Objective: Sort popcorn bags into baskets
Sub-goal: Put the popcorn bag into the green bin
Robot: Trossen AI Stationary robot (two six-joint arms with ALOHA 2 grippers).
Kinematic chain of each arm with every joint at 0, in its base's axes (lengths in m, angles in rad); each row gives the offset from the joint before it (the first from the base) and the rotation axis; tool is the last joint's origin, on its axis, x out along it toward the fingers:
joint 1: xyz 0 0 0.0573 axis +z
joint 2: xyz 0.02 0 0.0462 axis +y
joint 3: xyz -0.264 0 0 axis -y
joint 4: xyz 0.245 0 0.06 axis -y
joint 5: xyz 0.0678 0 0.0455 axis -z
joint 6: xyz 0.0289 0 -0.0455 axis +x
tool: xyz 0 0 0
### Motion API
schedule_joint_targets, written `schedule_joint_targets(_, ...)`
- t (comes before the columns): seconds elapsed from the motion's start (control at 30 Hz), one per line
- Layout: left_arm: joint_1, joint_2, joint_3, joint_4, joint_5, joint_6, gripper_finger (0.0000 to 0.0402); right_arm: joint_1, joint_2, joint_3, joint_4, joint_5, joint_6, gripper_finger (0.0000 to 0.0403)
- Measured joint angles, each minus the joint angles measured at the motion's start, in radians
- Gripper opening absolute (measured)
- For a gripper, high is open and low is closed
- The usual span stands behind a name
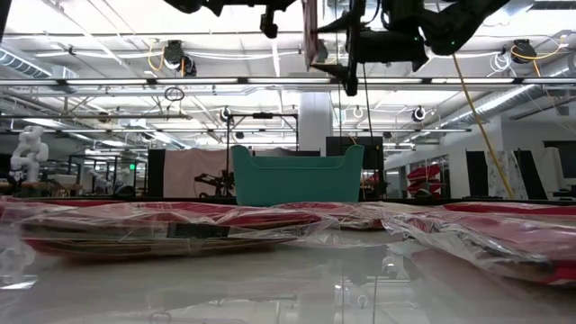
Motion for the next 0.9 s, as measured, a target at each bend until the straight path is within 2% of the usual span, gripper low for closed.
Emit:
schedule_joint_targets(0.17, 0.001, 0.0, 0.0, 0.048, 0.021, -0.029, 0.0, -0.029, 0.045, -0.053, 0.297, -0.074, 0.163, 0.0288)
schedule_joint_targets(0.27, 0.001, 0.0, 0.0, 0.062, 0.027, -0.05, 0.0, -0.031, 0.078, -0.083, 0.511, -0.057, 0.291, 0.0286)
schedule_joint_targets(0.33, 0.0, 0.0, 0.0, 0.058, 0.027, -0.057, 0.0, -0.034, 0.098, -0.089, 0.585, -0.042, 0.361, 0.0282)
schedule_joint_targets(0.47, 0.0, 0.0, 0.0, 0.06, 0.027, -0.074, 0.0, -0.032, 0.124, -0.091, 0.584, -0.036, 0.415, 0.0278)
schedule_joint_targets(0.67, -0.001, 0.0, 0.0, 0.079, 0.027, -0.091, 0.0, -0.021, 0.123, -0.091, 0.557, -0.023, 0.407, 0.0284)
schedule_joint_targets(0.9, -0.004, 0.0, 0.0, 0.07, 0.027, -0.092, 0.0, -0.022, 0.122, -0.091, 0.695, 0.038, 0.416, 0.0266)
